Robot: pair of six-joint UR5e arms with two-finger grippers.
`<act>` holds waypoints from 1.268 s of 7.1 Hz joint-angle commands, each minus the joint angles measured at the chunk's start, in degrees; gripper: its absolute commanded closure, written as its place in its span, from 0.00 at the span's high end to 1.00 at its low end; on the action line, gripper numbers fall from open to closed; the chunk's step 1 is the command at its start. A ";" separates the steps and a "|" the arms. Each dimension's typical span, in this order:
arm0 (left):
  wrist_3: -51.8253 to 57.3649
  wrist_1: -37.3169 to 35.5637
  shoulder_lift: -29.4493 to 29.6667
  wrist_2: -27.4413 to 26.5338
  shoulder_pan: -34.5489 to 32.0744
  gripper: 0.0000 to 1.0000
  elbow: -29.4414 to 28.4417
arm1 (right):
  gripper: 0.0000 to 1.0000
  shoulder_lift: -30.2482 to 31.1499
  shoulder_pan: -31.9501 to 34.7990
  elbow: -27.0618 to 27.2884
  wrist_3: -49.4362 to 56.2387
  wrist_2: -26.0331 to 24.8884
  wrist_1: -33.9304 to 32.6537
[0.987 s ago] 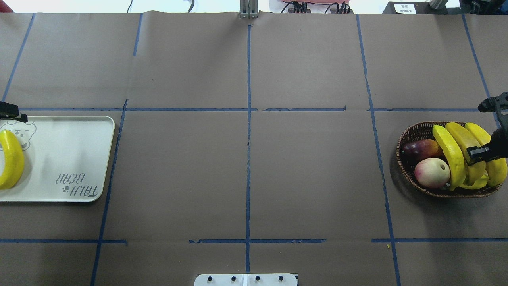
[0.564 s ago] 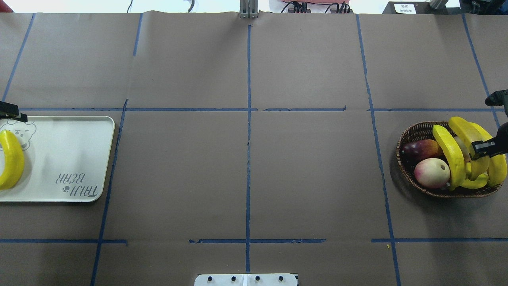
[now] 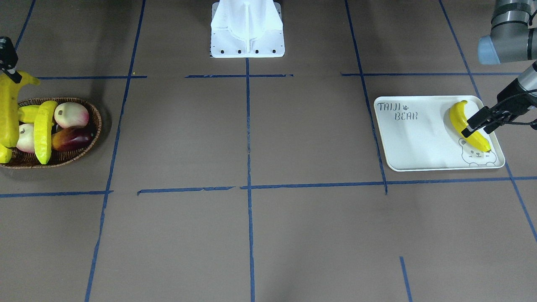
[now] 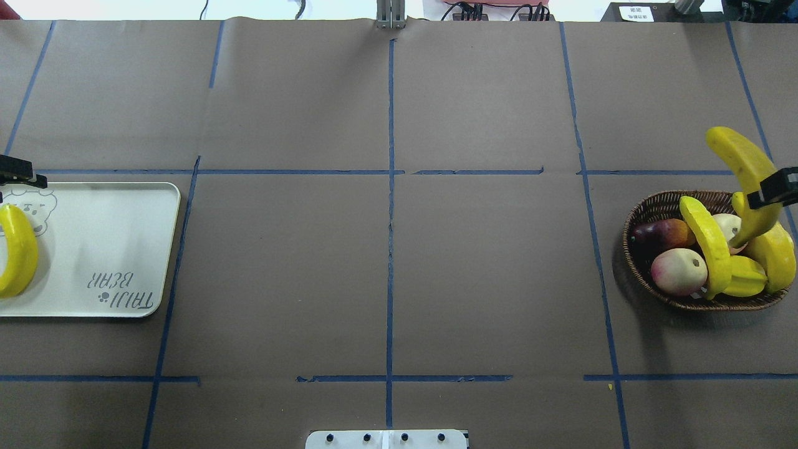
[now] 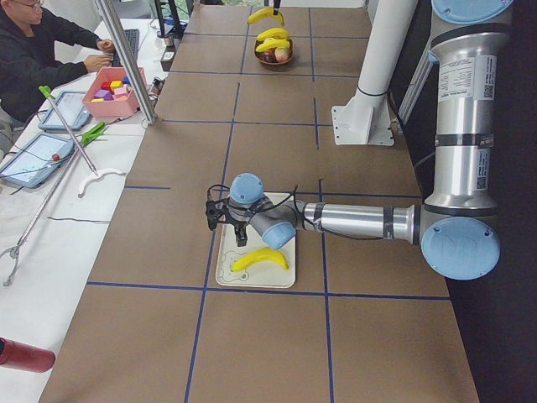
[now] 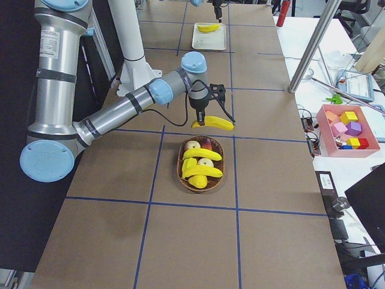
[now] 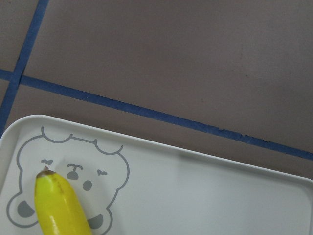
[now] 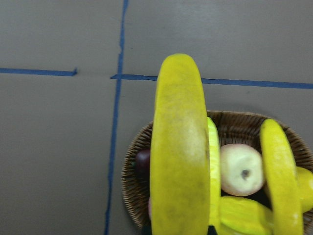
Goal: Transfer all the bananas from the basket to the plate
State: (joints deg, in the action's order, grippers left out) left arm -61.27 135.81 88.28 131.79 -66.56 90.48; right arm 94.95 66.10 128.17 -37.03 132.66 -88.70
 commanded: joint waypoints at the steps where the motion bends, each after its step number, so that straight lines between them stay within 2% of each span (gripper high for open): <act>1: -13.97 0.85 7.48 -0.04 3.33 0.99 1.36 | 0.01 -10.87 -10.74 -4.66 -22.76 1.93 12.66; 2: -23.63 2.86 10.31 -0.30 7.28 0.99 2.85 | 0.02 -13.79 -18.04 -5.64 -36.66 -6.01 21.90; 3: -34.60 5.58 15.90 -0.22 8.62 0.99 3.13 | 0.02 -16.09 -24.55 -7.04 -44.89 -13.23 29.74; 4: -46.80 10.13 20.66 -0.48 11.77 0.99 3.48 | 0.02 -19.33 -28.97 -9.05 -47.15 -16.08 33.90; 5: -58.15 14.35 25.14 -1.61 15.89 0.99 3.83 | 0.02 -25.89 -33.80 -11.16 -51.00 -22.20 34.99; 6: -63.31 14.83 28.58 -6.15 19.41 0.99 4.79 | 0.02 -28.39 -37.76 -11.79 -51.04 -26.44 35.00; 7: -63.36 14.14 30.88 -7.67 24.15 0.99 5.15 | 0.02 -29.02 -39.02 -12.41 -50.60 -26.83 35.09; 9: -63.19 14.39 33.10 -8.91 26.99 0.99 4.97 | 0.02 -29.56 -39.38 -12.42 -50.69 -26.84 35.09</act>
State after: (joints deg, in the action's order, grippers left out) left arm -124.25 149.96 120.21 123.98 -41.77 95.42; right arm 65.82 27.20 115.86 -87.63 106.09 -53.66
